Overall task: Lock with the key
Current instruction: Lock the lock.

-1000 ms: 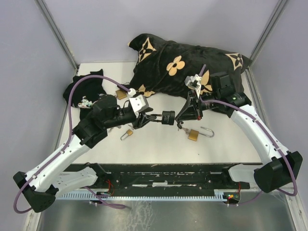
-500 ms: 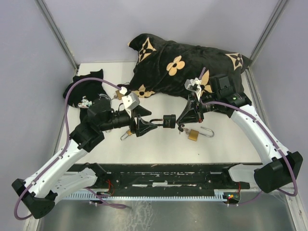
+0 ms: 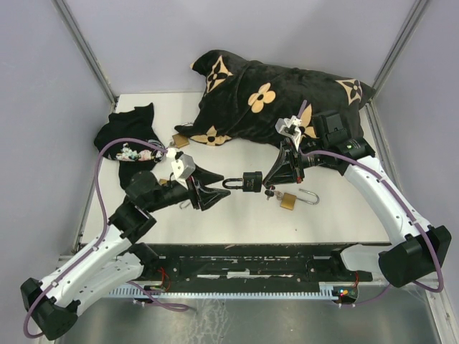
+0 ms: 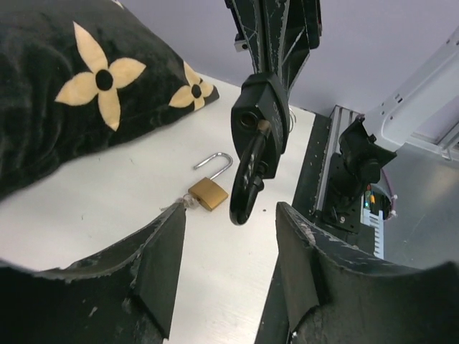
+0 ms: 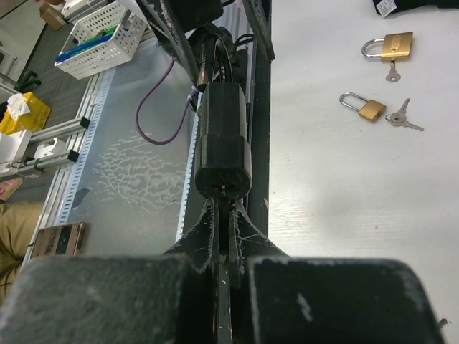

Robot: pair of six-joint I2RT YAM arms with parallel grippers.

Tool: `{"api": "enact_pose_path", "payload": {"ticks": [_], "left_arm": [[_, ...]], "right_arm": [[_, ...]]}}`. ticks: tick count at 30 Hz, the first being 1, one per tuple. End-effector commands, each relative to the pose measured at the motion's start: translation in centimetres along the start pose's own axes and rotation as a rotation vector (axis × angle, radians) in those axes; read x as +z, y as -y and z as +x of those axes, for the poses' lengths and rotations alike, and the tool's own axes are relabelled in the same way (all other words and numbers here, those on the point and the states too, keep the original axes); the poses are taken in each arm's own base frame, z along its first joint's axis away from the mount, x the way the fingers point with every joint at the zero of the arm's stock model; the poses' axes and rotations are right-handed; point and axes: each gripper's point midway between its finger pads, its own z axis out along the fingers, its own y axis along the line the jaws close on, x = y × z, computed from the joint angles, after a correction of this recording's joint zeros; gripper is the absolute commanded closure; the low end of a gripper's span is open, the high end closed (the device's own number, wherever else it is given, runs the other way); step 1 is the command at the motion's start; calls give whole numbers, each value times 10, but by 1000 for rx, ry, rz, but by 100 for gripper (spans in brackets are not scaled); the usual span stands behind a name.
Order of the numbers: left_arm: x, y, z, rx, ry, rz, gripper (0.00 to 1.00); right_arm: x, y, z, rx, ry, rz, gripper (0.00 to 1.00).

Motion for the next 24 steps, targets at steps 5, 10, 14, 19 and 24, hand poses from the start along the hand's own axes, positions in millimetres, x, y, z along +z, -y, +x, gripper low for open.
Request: {"api": "enact_pose_path", "payload": {"ticks": [5, 10, 14, 19, 24], "left_arm": [[14, 8, -36, -50, 171, 68, 46], [19, 11, -34, -80, 174, 110, 58], [20, 14, -25, -87, 135, 131, 60], [16, 13, -19, -78, 114, 118, 60], [18, 17, -18, -90, 103, 155, 71]], "right_arm": [[-3, -28, -26, -119, 58, -99, 98], [-3, -28, -26, -122, 57, -95, 98], [-3, -28, -26, -124, 56, -93, 98], [-3, -28, -27, -126, 57, -92, 98], [-3, -27, -26, -124, 56, -92, 98]]}}
